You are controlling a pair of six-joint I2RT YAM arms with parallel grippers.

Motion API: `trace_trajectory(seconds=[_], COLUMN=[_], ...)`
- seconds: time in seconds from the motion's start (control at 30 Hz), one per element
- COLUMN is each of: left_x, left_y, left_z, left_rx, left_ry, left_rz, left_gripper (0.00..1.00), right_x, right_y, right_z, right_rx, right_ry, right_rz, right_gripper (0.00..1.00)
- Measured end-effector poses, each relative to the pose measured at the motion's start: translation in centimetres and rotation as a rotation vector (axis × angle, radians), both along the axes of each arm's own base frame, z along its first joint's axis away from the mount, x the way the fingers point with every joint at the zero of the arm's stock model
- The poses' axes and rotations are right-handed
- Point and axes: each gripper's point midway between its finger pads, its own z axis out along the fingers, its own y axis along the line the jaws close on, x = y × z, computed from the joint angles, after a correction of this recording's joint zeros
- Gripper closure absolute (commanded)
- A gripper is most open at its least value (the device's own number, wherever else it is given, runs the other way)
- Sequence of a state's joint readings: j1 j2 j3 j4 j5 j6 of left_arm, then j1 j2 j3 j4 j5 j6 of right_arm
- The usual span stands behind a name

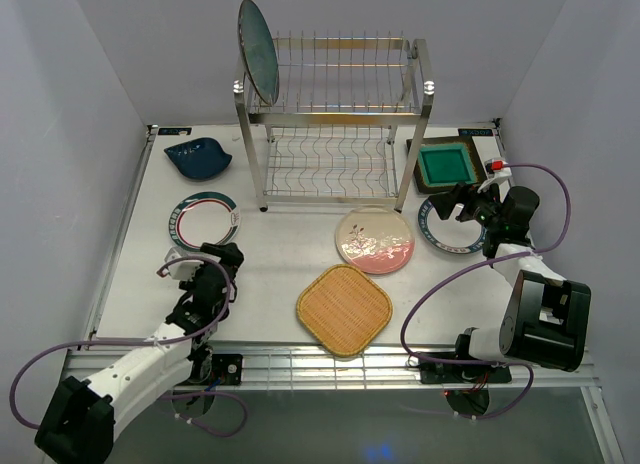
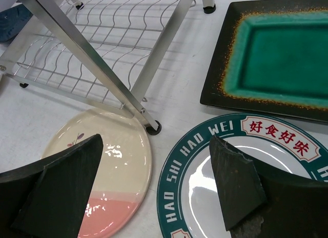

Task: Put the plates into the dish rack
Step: Pick up the plate at the center of the board.

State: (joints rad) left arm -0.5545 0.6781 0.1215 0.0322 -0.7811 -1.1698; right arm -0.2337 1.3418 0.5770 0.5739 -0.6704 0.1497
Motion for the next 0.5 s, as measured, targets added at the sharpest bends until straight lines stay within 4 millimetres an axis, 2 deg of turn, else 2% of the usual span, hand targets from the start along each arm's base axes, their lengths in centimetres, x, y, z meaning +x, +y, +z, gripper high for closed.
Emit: trace_trajectory(seconds=[0.13,0.33,0.5], left_x=[0.2,1.1,1.7], left_y=[1.3,2.5,2.7], left_z=[-1.5,-0.9,0.4], left_rx=[-0.044,-0.128,-0.166], left_ry=[0.019,-0.03,-0.091], left_rz=[0.053,0.09,0.073], left_gripper=[0.02,0.02,0.02], right_x=[0.0,-0.1,0.0], right_y=[0.0,0.1,0.1], right_z=[0.1,0.2,0.2], right_rx=[0.001,0.003,0.003], right_ry=[-0.003,-0.003,-0.004], right_rz=[0.004,0.011,0.011], right_gripper=[0.1,0.1,0.1])
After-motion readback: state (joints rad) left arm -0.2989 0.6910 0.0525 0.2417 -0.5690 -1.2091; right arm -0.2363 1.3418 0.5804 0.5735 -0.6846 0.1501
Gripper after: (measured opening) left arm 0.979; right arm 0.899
